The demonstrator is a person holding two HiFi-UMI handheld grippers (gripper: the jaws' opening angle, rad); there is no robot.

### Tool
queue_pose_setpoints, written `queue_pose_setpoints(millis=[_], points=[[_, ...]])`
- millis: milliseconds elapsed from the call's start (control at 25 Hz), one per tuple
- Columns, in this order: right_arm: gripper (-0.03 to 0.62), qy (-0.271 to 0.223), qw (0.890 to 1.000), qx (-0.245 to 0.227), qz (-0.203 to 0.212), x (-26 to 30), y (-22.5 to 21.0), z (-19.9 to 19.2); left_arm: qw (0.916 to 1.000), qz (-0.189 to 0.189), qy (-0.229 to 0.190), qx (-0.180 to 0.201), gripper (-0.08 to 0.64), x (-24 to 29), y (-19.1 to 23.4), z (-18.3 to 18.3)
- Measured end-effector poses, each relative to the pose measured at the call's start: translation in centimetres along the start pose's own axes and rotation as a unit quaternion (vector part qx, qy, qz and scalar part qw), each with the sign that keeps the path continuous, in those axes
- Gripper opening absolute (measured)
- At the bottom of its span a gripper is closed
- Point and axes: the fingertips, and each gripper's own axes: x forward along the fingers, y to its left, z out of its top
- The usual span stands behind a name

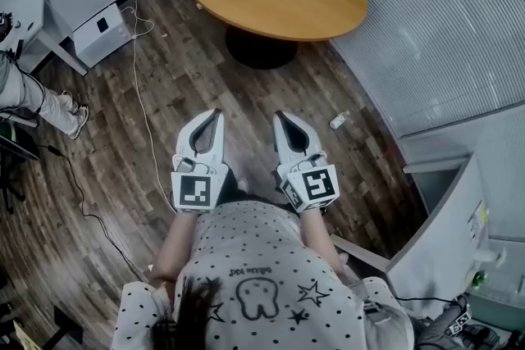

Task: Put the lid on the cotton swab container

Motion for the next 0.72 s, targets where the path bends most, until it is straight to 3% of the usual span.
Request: queue_pose_setpoints(millis=[440,720], points=[[0.003,-0.009,1.000,0.029,-0.007,2.6,-0.7,-0.2,0.9998,-0.014,-0.001,-0.016,0.012,1.8,1.9,-0.2],[0.004,-0.001,0.999,0.035,0.009,9.1,-1.9,-0.2,0.9994,-0.030,0.012,-0.014,0.012,6.5,6.3,-1.7]])
